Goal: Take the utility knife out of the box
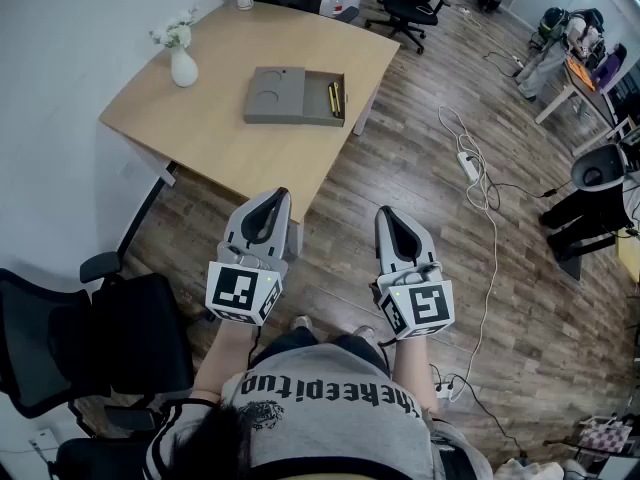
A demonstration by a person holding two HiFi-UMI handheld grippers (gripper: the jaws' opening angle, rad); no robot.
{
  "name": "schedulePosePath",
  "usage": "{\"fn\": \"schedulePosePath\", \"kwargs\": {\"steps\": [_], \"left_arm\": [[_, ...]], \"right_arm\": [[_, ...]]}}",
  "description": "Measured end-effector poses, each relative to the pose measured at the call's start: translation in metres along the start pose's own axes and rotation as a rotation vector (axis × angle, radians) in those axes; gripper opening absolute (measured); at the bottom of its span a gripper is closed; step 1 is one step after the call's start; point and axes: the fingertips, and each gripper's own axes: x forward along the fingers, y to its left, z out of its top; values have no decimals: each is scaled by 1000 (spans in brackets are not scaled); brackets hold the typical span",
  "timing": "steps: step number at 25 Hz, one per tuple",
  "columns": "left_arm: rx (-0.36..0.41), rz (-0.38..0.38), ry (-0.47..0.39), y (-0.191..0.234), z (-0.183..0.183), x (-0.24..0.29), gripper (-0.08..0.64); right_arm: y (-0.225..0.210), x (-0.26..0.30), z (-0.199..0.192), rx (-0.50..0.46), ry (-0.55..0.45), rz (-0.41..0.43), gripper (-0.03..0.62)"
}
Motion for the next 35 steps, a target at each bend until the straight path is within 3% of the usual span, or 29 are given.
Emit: {"fn": "schedulePosePath", "kwargs": {"steps": [21,26,35], "left_arm": [[4,-72,6,1,-6,8,18],[3,-92,-6,-7,-7,24,18],[10,-51,-11,-17,-4,71,18]], "right_arm": [[12,4,-4,12,-34,-22,6],[-2,6,-4,9,-41,-33,6],[-54,29,3,14,-58,0,6]]}}
